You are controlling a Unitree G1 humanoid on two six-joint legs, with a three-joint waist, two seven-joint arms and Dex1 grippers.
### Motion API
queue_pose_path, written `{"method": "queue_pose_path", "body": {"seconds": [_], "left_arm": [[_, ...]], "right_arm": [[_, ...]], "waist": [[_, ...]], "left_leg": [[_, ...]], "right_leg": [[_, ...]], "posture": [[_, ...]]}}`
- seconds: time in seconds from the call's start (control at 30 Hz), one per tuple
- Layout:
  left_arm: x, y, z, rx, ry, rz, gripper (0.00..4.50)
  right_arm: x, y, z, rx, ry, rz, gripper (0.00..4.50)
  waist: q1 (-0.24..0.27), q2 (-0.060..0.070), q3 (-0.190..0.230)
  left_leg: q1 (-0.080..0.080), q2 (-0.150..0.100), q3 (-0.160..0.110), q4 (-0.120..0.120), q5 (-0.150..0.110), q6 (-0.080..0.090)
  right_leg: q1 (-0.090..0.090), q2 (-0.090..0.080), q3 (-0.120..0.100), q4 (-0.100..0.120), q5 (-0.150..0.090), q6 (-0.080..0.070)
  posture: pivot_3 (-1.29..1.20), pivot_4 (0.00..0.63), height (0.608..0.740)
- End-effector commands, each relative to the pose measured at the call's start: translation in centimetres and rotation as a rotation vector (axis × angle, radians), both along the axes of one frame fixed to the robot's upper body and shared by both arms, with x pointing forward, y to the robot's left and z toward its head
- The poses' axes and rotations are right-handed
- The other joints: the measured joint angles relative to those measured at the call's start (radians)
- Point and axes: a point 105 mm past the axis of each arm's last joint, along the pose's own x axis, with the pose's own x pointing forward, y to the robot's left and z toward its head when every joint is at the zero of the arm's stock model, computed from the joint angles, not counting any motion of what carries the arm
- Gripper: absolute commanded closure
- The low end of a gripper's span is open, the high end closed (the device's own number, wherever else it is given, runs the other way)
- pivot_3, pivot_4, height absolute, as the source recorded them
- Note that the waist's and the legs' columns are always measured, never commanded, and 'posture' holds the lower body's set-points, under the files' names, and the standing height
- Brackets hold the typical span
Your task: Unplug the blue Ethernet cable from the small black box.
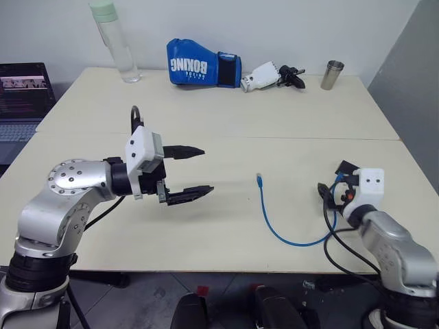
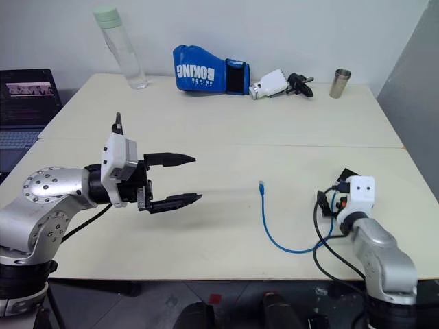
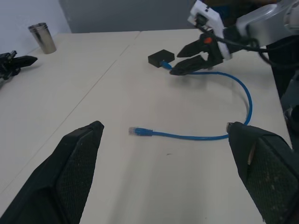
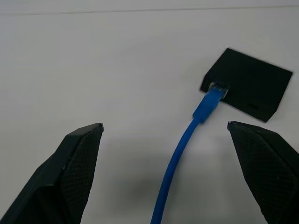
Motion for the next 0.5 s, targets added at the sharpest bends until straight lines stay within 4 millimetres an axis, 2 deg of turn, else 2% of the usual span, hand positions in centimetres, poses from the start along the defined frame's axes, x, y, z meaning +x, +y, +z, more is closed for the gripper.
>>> {"method": "queue_pose_path", "body": {"seconds": [0.03,0.17,0.4,0.43,0.47,0.5], "left_arm": [[-0.1,-0.2,0.9,-0.001,-0.053,-0.022,0.0],[-0.1,-0.2,0.9,-0.002,-0.058,-0.023,0.0],[0.0,-0.1,1.0,-0.006,-0.063,-0.012,0.0],[0.0,-0.1,1.0,-0.006,-0.063,-0.012,0.0],[0.0,-0.1,1.0,-0.006,-0.063,-0.011,0.0],[0.0,0.0,1.0,-0.005,-0.064,-0.01,0.0]], "right_arm": [[0.9,-1.9,0.4,-0.022,-0.035,-0.155,0.0],[1.9,-1.8,-0.6,0.011,-0.012,-0.227,0.0],[2.7,0.1,-1.9,0.116,0.029,-0.267,0.0],[2.7,0.3,-2.1,0.132,0.042,-0.279,0.35],[2.7,0.4,-2.2,0.141,0.051,-0.286,0.41],[2.7,0.7,-2.3,0.16,0.055,-0.293,0.67]], "waist": [[0.0,0.0,0.0],[-0.001,0.0,0.0],[-0.005,0.0,0.0],[-0.007,0.0,0.0],[-0.008,0.0,0.0],[-0.01,0.0,0.0]], "left_leg": [[0.0,0.0,0.0,0.0,0.0,0.0],[0.0,0.0,0.0,0.0,0.0,0.0],[0.0,0.0,0.0,0.0,0.0,0.0],[0.0,0.0,0.0,0.0,0.0,0.0],[0.0,0.0,0.0,0.0,0.0,0.0],[0.0,0.0,0.0,0.0,0.0,0.0]], "right_leg": [[0.0,0.0,0.0,0.0,0.0,0.0],[-0.001,0.0,0.0,0.0,0.0,0.0],[0.0,0.0,0.0,0.001,0.0,0.0],[0.0,0.0,0.0,0.001,0.0,0.0],[0.0,0.0,0.0,0.001,0.0,0.0],[0.0,0.0,0.0,0.001,0.0,0.0]], "posture": [[0.0,0.15,0.74],[0.0,0.15,0.74],[0.0,0.15,0.74],[0.0,0.15,0.74],[0.0,0.15,0.74],[0.0,0.15,0.74]]}}
